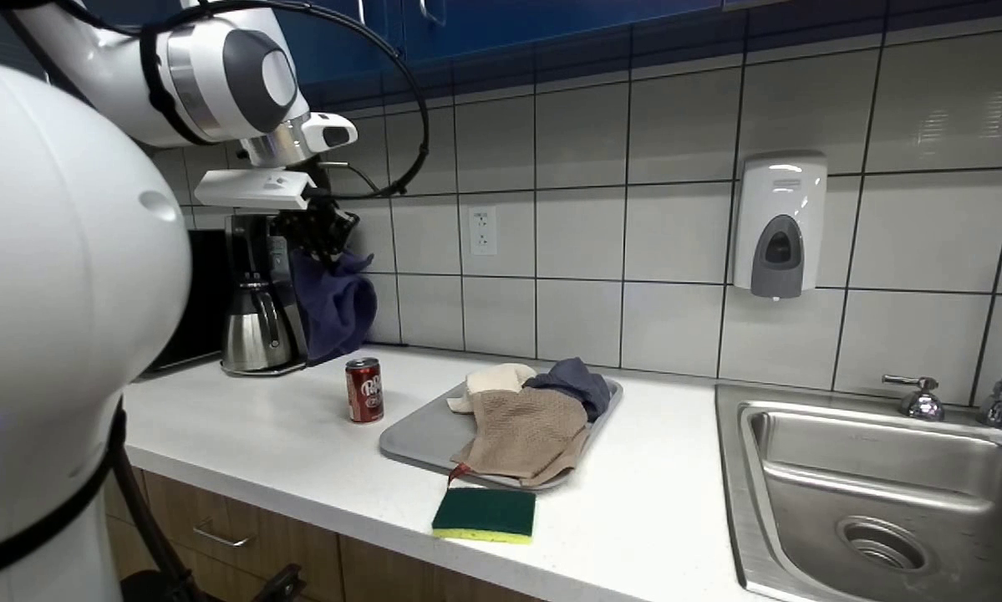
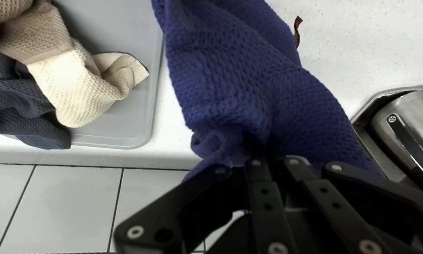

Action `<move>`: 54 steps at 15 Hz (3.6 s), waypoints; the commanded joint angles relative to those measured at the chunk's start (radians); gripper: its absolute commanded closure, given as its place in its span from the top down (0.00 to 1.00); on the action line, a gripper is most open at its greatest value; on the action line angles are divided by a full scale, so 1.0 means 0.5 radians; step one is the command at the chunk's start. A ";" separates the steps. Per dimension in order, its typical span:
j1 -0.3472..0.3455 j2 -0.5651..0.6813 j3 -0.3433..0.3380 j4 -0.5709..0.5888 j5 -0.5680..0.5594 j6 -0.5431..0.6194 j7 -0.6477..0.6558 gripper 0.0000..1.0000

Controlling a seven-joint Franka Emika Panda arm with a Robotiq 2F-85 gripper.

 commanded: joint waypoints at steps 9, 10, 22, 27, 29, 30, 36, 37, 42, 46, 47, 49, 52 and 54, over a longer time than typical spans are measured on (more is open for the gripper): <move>-0.056 0.299 0.274 0.201 -0.320 0.034 0.256 0.02; -0.059 0.334 0.294 0.218 -0.357 0.035 0.282 0.02; -0.016 0.746 0.381 0.451 -0.760 0.004 0.494 0.02; 0.018 0.944 0.345 0.525 -0.932 -0.007 0.577 0.02; 0.035 1.025 0.333 0.557 -0.992 -0.015 0.607 0.02; 0.044 1.058 0.327 0.567 -1.023 -0.015 0.621 0.02; 0.125 1.243 0.278 0.649 -1.145 -0.049 0.697 0.02; 0.141 1.272 0.266 0.667 -1.155 -0.060 0.704 0.02; 0.217 1.377 0.198 0.718 -1.166 -0.083 0.727 0.02; 0.269 1.439 0.139 0.762 -1.155 -0.101 0.733 0.02; 0.280 1.449 0.128 0.769 -1.154 -0.102 0.734 0.02; 0.299 1.466 0.110 0.786 -1.140 -0.115 0.727 0.02; 0.322 1.465 0.087 0.800 -1.130 -0.118 0.736 0.39; 0.334 1.446 0.070 0.803 -1.134 -0.109 0.744 0.54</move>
